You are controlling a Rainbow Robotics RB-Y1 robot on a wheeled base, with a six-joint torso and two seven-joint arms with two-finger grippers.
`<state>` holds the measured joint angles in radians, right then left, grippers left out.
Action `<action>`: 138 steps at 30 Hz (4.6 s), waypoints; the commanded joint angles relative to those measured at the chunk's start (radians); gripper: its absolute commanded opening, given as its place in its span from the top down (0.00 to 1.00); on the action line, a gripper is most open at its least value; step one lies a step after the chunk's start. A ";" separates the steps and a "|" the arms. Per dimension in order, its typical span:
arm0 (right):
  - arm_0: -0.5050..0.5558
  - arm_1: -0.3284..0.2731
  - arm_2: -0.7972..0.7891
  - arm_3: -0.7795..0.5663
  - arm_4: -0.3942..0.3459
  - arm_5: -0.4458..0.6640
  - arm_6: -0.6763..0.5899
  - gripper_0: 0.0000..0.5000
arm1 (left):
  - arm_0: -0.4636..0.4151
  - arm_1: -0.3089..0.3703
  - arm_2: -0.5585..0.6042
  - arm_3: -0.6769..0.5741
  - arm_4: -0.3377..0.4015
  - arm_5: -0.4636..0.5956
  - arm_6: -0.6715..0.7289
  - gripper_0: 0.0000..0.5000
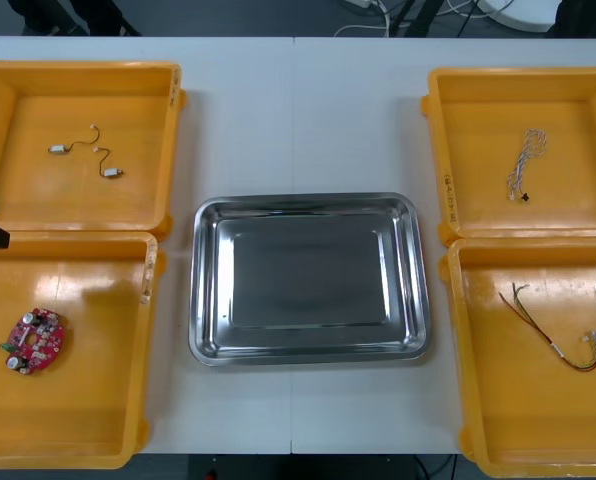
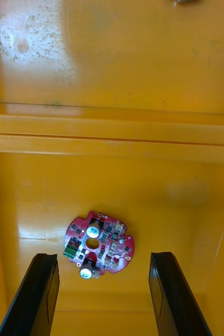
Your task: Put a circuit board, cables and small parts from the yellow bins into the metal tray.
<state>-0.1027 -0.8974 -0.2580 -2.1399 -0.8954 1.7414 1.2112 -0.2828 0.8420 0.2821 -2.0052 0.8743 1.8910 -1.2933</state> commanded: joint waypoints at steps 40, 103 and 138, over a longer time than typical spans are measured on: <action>0.011 -0.002 -0.033 -0.025 -0.002 0.000 -0.025 0.00 | 0.013 0.049 0.029 -0.030 0.008 -0.012 -0.115 0.00; 0.011 -0.002 -0.033 -0.025 -0.002 0.000 -0.025 0.00 | 0.013 0.049 0.029 -0.030 0.008 -0.012 -0.115 0.00; 0.130 0.048 -0.017 -0.049 -0.023 -0.086 0.053 0.00 | 0.183 0.022 0.193 0.020 -0.024 0.029 0.473 0.00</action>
<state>-0.0064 -0.8723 -0.2580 -2.1579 -0.9088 1.6710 1.2178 -0.1354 0.8558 0.4488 -1.9773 0.8653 1.9117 -0.9077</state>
